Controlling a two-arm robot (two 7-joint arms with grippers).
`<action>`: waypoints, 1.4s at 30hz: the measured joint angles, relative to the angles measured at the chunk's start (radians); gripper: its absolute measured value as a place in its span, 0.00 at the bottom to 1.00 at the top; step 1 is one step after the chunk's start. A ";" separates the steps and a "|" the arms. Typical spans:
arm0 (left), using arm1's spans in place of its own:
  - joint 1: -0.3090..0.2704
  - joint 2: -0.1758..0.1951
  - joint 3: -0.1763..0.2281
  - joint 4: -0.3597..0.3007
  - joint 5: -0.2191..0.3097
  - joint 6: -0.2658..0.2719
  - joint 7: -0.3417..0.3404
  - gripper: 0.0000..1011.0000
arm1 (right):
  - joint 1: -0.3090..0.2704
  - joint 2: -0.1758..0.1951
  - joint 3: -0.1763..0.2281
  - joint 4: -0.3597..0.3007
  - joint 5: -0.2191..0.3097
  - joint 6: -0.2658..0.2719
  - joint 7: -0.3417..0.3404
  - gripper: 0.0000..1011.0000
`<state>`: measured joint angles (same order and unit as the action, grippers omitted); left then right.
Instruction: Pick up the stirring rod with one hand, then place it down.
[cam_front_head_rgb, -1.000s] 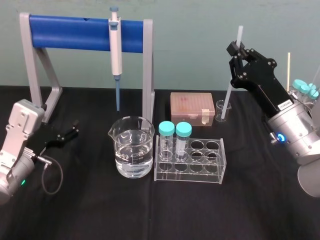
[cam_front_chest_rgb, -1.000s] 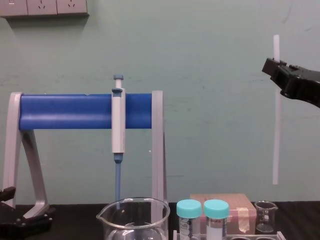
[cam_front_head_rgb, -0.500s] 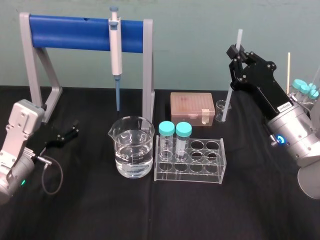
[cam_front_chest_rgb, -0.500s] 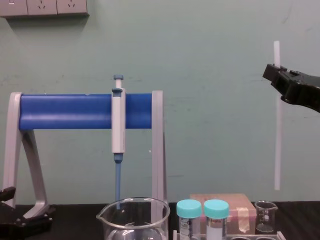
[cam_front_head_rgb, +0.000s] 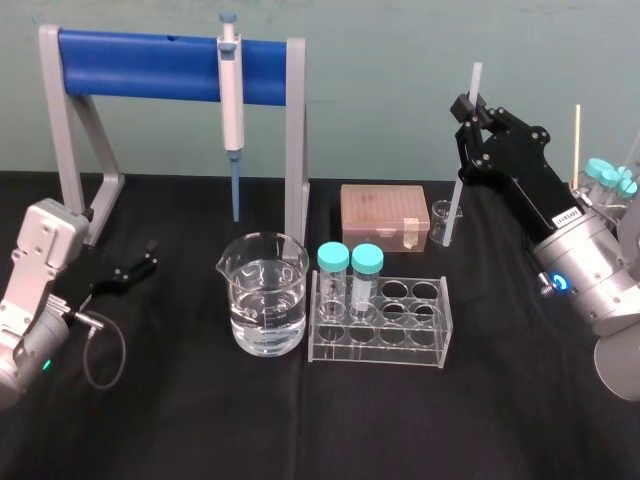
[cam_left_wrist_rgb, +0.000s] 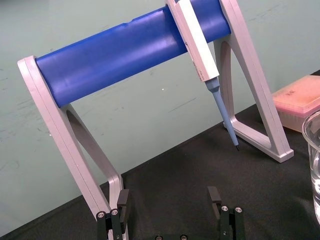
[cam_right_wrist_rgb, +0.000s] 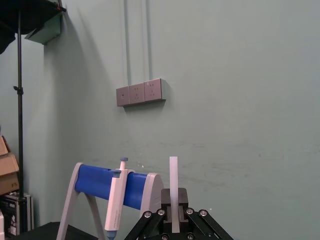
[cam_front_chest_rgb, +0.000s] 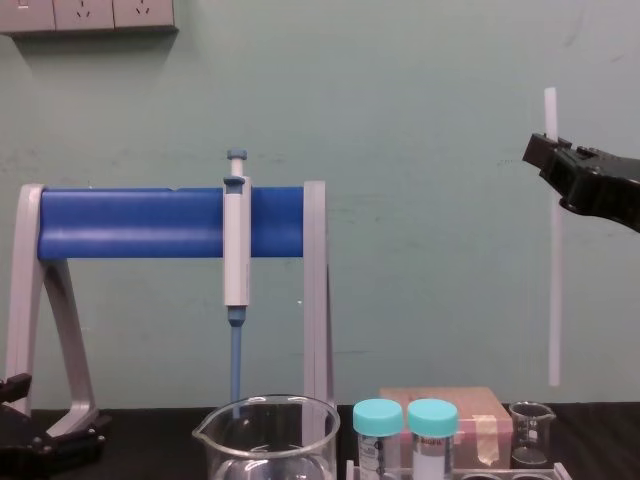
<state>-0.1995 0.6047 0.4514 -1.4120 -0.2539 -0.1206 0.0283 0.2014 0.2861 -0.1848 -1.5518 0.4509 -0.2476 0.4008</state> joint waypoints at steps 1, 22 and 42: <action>0.000 0.000 0.000 0.000 0.000 0.000 0.000 0.99 | 0.000 0.000 0.000 0.000 0.000 0.000 0.000 0.07; 0.000 0.000 0.000 0.000 0.000 0.000 0.000 0.99 | -0.007 0.001 0.002 -0.011 -0.004 0.003 -0.005 0.07; 0.000 0.000 0.000 0.000 0.000 0.000 0.000 0.99 | -0.010 0.000 0.004 -0.017 -0.007 0.001 -0.007 0.07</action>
<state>-0.1995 0.6047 0.4514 -1.4120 -0.2539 -0.1205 0.0283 0.1914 0.2866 -0.1813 -1.5688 0.4436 -0.2463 0.3939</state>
